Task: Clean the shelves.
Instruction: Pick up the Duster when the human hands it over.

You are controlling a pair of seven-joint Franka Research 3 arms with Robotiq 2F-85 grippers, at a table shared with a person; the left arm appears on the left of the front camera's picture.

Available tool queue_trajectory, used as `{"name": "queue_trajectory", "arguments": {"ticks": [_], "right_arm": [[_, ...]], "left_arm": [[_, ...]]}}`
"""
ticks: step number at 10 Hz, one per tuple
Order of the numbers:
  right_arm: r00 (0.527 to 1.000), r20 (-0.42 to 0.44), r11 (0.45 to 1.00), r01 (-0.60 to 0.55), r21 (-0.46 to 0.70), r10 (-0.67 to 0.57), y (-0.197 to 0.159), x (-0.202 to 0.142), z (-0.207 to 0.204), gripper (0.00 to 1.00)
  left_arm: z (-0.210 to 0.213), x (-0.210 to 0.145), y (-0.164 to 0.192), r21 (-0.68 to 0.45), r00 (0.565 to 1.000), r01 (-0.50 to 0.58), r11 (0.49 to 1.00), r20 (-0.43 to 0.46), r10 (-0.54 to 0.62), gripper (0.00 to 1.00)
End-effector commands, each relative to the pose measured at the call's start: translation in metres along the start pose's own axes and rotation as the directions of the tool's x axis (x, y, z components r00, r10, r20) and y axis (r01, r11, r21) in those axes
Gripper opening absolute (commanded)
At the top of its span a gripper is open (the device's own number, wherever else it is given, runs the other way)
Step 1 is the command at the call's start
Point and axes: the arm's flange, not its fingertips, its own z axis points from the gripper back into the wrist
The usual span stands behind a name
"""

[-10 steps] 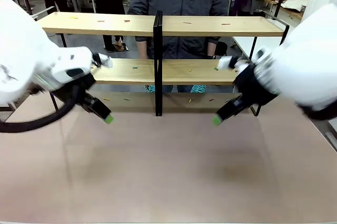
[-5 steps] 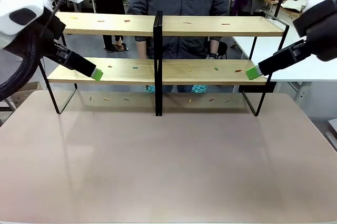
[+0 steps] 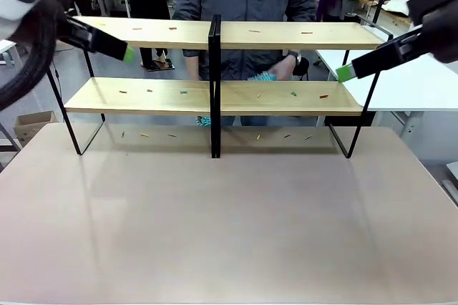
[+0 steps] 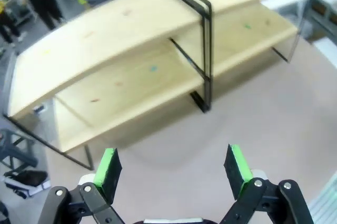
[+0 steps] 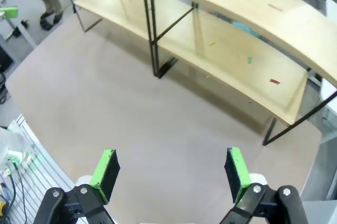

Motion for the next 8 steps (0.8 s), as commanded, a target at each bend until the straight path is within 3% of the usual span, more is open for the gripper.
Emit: {"name": "queue_trajectory", "arguments": {"ticks": [1, 3, 8], "right_arm": [[0.999, 0.006, 0.997, 0.040, -0.068, -0.040, -0.003, -0.016, 0.016, 1.00], [1.000, 0.025, 1.000, 0.012, -0.020, -0.011, -0.002, -0.021, 0.029, 1.00], [1.000, 0.013, 0.999, 0.016, -0.037, -0.016, -0.003, -0.020, 0.023, 1.00]], "left_arm": [[0.016, -0.042, -0.007, 0.083, 0.999, -0.036, 0.996, -0.031, 0.039, 1.00], [0.027, -0.046, -0.006, 0.084, 0.998, -0.050, 0.995, -0.037, 0.053, 1.00], [0.026, -0.047, -0.005, 0.080, 0.997, -0.078, 0.994, -0.008, 0.079, 1.00]]}}
